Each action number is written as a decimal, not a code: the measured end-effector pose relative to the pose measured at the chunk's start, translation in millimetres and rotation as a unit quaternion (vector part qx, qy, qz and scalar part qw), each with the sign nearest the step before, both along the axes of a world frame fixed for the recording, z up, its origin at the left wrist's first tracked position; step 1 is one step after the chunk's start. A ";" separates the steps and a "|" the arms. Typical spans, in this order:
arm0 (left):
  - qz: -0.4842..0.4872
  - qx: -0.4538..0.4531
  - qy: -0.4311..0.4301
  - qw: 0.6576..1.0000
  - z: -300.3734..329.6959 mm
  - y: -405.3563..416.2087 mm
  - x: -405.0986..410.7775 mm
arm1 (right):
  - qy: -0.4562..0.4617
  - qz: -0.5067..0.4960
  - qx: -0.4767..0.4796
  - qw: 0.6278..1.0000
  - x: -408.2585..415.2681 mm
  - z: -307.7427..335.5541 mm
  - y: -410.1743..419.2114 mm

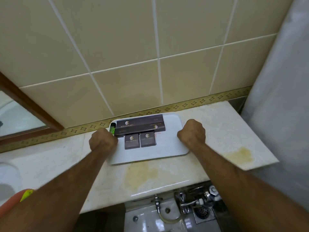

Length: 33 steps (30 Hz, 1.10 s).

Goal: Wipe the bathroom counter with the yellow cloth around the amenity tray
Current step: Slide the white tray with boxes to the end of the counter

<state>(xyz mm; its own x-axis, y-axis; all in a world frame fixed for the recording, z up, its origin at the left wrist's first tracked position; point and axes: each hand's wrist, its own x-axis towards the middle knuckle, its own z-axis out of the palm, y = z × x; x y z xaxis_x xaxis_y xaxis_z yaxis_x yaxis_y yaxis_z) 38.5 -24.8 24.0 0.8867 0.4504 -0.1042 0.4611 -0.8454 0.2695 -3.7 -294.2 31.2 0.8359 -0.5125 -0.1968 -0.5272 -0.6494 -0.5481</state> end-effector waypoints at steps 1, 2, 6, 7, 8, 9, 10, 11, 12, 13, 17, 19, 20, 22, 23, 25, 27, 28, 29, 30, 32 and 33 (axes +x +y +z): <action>-0.012 0.013 -0.004 1.000 6.0 -7.5 3.1 | -0.011 -0.013 0.009 1.000 -6.9 2.9 -9.1; -0.027 0.024 -0.003 0.999 12.0 -17.4 4.2 | -0.017 -0.028 0.020 0.999 -17.7 7.5 -20.0; -0.102 0.041 -0.017 0.994 32.4 -83.1 11.2 | -0.041 -0.089 0.042 0.994 -69.3 14.3 -75.6; -0.124 0.053 -0.023 0.991 34.5 -102.2 14.6 | -0.039 -0.105 0.049 0.993 -83.3 13.1 -87.8; -0.147 0.067 -0.029 0.986 35.6 -126.2 18.8 | -0.040 -0.124 0.060 0.990 -98.1 12.8 -101.9; -0.169 0.078 -0.036 0.982 36.3 -150.6 23.3 | -0.046 -0.145 0.068 0.986 -111.1 12.0 -114.4; -0.187 0.089 -0.040 0.978 37.5 -173.7 27.5 | -0.052 -0.166 0.077 0.982 -122.3 10.4 -123.8; -0.206 0.098 -0.047 0.973 37.8 -199.9 31.0 | -0.060 -0.186 0.083 0.977 -133.7 7.7 -134.4; -0.227 0.105 -0.054 0.967 36.8 -228.6 35.1 | -0.070 -0.207 0.091 0.972 -144.1 3.6 -145.9; -0.249 0.112 -0.061 0.960 36.6 -248.7 39.0 | -0.080 -0.230 0.107 0.964 -152.1 -0.6 -149.0; -0.324 0.131 -0.074 0.934 30.8 -323.6 47.9 | -0.113 -0.335 0.200 0.914 -169.3 -14.8 -160.7; -0.350 0.144 -0.068 0.923 23.6 -345.9 49.6 | -0.119 -0.363 0.249 0.890 -168.6 -22.0 -161.9; -0.357 0.150 -0.064 0.920 19.2 -352.8 49.8 | -0.120 -0.372 0.270 0.880 -167.4 -25.4 -161.1; -0.363 0.160 -0.065 0.915 9.0 -362.5 51.3 | -0.130 -0.391 0.309 0.857 -162.9 -33.2 -163.4; -0.369 0.167 -0.070 0.911 3.7 -365.2 52.2 | -0.130 -0.399 0.325 0.847 -160.2 -37.9 -165.1; -0.385 0.179 -0.075 0.902 -4.4 -367.7 53.2 | -0.120 -0.414 0.361 0.827 -156.9 -46.9 -165.5; -0.399 0.186 -0.079 0.894 -10.2 -369.7 54.7 | -0.118 -0.431 0.385 0.807 -154.9 -54.4 -163.7; -0.405 0.186 -0.084 0.891 -12.1 -368.7 55.5 | -0.120 -0.438 0.387 0.803 -154.0 -58.4 -162.3; -0.411 0.182 -0.089 0.889 -11.5 -367.9 55.8 | -0.123 -0.441 0.386 0.801 -153.5 -60.3 -161.4; -0.418 0.174 -0.091 0.887 -10.8 -365.7 55.5 | -0.127 -0.441 0.389 0.799 -153.5 -61.7 -160.3; -0.431 0.155 -0.100 0.883 -8.8 -356.6 52.9 | -0.127 -0.436 0.396 0.798 -152.9 -63.3 -157.3; -0.438 0.141 -0.103 0.882 -7.2 -349.6 48.9 | -0.123 -0.438 0.402 0.794 -153.5 -63.9 -154.8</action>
